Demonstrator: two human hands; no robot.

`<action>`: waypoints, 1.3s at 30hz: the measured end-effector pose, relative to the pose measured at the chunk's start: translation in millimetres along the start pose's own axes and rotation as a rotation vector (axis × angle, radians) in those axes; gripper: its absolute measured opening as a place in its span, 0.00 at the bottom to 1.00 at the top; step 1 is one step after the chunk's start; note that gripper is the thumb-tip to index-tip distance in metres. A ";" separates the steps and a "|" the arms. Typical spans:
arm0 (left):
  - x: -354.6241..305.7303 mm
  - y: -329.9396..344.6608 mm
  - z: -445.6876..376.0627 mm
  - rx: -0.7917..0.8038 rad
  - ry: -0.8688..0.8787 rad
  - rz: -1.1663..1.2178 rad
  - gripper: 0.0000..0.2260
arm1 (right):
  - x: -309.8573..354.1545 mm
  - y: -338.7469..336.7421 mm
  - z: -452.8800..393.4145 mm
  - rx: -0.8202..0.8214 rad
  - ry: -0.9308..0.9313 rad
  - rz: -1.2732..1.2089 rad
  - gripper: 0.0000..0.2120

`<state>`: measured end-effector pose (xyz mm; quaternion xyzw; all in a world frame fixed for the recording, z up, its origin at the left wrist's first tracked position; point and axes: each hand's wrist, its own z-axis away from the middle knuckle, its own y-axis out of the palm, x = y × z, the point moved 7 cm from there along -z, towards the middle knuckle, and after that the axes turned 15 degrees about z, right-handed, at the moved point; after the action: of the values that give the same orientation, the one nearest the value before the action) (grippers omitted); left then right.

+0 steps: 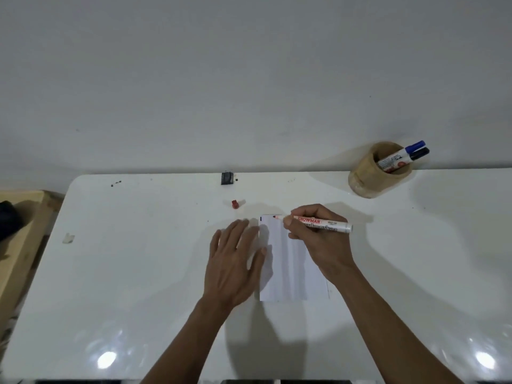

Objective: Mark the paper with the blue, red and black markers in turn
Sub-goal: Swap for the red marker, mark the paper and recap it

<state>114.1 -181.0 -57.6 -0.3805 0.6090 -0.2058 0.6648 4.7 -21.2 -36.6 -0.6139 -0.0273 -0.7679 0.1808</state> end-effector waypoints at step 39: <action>13.0 22.2 8.1 -0.021 0.047 -0.200 0.23 | -41.3 28.6 -43.2 -0.036 -0.115 0.339 0.12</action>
<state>120.0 -174.7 -83.1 -0.4416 0.5855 -0.2736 0.6224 -19.2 -49.2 -91.6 -0.6559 0.0800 -0.6903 0.2949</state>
